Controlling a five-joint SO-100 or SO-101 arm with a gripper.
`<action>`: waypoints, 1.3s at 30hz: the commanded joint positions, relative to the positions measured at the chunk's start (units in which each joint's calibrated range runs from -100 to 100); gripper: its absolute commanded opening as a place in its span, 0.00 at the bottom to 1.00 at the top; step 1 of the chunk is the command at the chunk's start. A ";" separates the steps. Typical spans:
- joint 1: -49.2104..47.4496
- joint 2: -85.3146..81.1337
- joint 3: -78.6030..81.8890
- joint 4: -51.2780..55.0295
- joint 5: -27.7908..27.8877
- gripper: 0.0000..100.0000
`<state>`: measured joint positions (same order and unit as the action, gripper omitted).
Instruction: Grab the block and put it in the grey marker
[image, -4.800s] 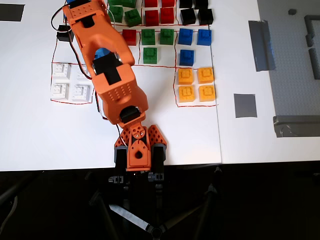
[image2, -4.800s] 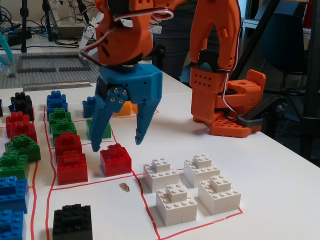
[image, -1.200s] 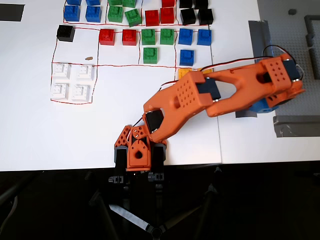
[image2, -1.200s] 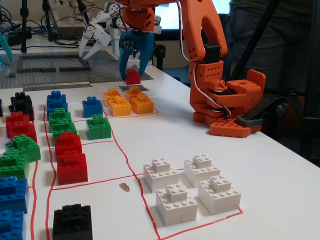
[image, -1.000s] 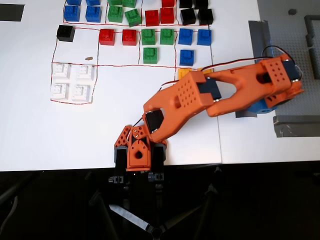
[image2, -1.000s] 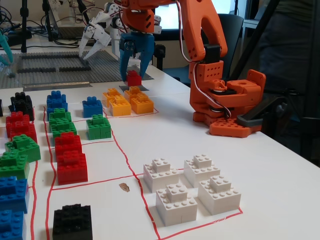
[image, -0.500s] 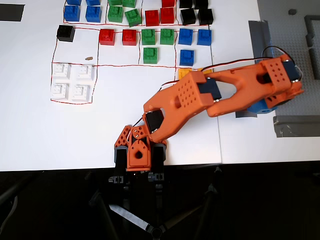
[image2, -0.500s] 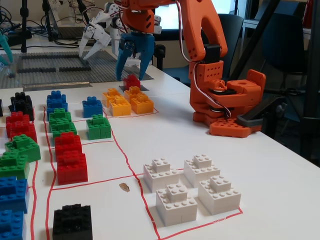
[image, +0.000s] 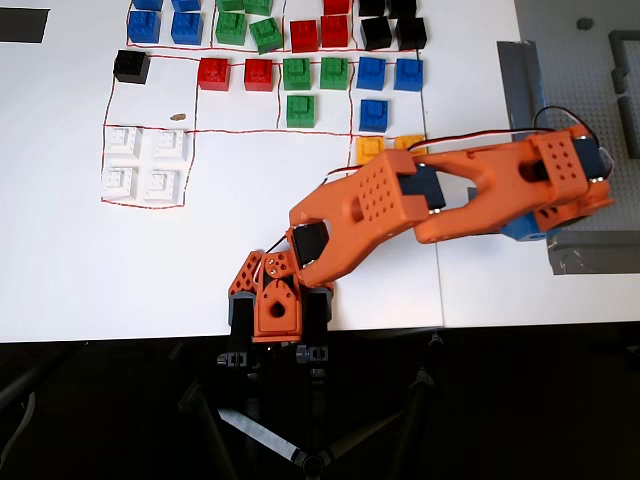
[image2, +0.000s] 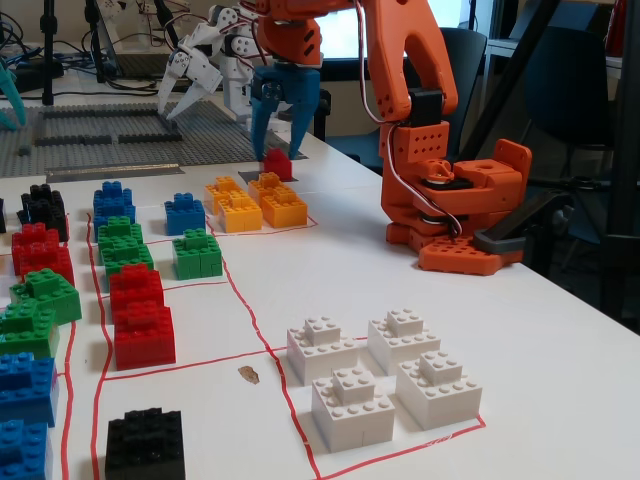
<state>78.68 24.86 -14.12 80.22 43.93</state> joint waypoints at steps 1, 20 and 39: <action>1.18 -10.09 -7.90 3.71 1.07 0.15; -31.51 -24.94 -4.08 16.52 -17.58 0.00; -70.11 -32.80 6.63 15.21 -42.00 0.00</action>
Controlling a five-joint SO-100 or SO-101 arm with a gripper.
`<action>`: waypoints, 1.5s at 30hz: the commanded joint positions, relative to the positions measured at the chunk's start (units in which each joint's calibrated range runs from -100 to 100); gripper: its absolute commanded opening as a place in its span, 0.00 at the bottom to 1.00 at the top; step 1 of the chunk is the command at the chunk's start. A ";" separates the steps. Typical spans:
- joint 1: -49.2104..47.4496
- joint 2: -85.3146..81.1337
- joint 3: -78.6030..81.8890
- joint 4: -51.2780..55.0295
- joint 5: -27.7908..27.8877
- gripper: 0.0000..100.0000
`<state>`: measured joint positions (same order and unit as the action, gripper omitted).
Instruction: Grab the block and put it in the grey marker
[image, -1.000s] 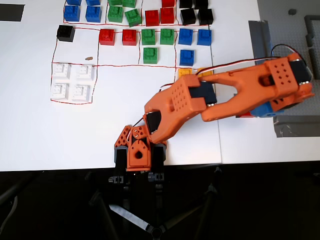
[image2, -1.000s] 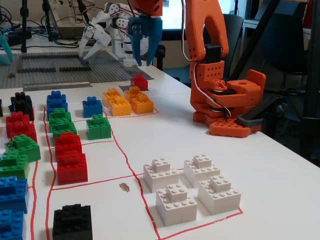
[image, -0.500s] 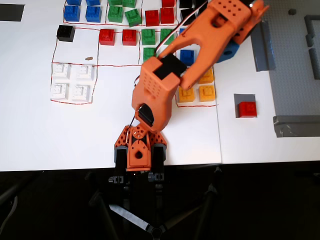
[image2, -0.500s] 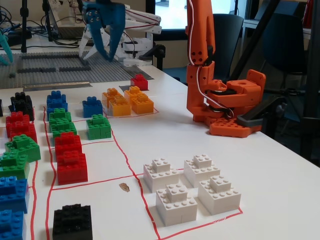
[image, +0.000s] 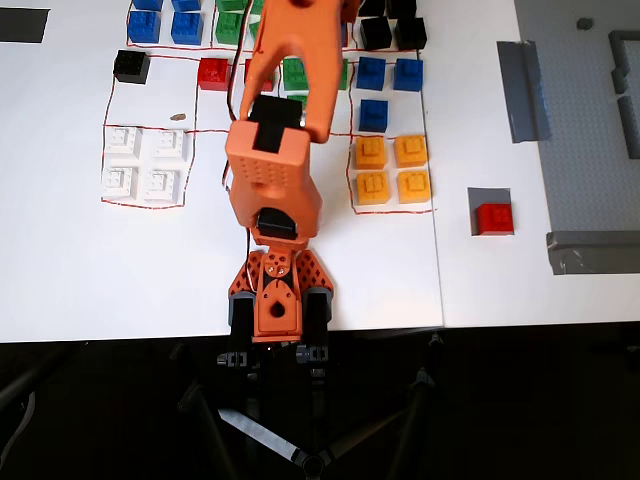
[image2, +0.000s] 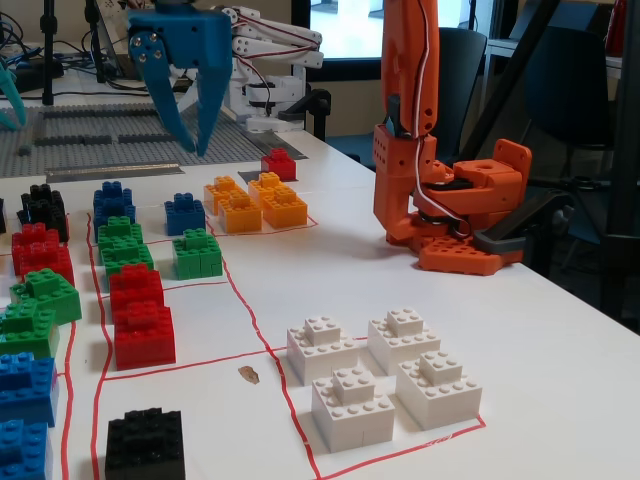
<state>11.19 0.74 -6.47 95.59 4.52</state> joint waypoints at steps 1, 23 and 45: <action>-3.79 -8.77 -0.47 -0.25 -3.42 0.00; -14.18 -8.17 -2.47 0.41 -10.31 0.00; -15.52 -8.86 -1.20 0.57 -10.06 0.00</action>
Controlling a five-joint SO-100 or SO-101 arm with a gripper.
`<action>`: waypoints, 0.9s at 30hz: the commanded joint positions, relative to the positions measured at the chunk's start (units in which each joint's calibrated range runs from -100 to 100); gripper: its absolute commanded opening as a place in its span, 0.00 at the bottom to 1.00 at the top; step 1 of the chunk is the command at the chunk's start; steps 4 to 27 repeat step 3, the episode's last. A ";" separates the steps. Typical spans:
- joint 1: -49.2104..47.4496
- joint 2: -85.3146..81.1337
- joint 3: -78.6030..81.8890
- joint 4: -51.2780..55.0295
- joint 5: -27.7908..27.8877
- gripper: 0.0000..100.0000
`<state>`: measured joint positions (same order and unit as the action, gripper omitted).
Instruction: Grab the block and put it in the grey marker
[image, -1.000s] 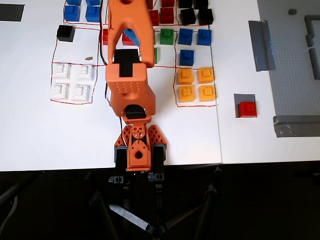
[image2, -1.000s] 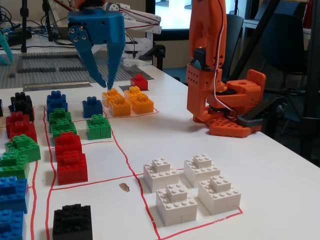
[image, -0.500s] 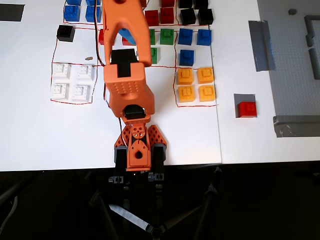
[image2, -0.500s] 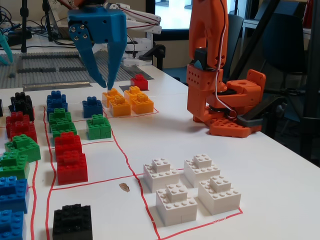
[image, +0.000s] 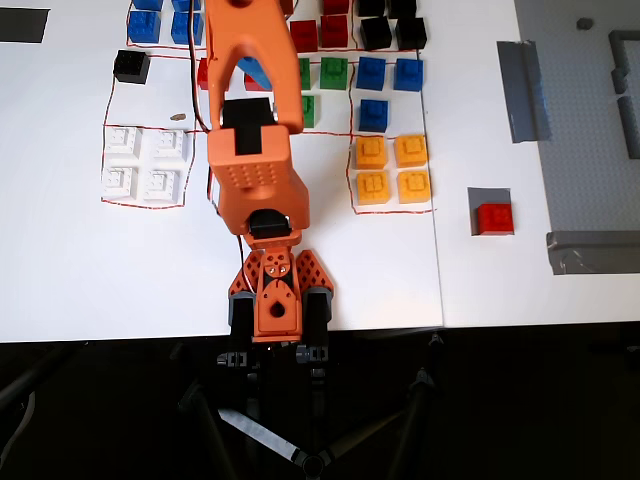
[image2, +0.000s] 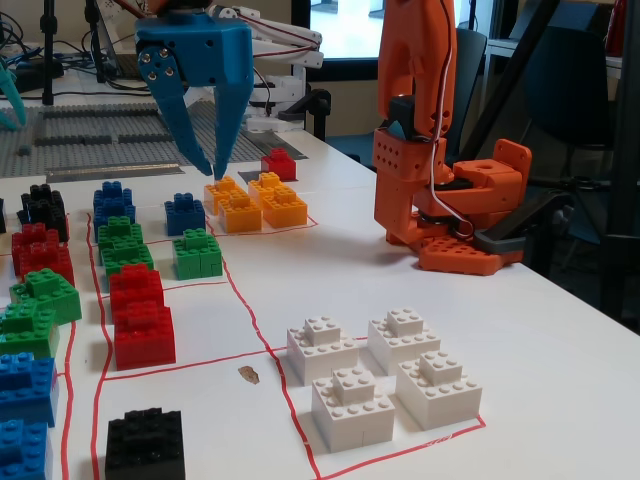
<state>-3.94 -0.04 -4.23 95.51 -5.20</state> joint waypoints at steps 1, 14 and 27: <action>-0.39 -8.25 -3.26 0.65 -0.34 0.00; -0.39 -8.51 -2.90 0.65 -0.34 0.00; -0.39 -8.51 -2.90 0.65 -0.34 0.00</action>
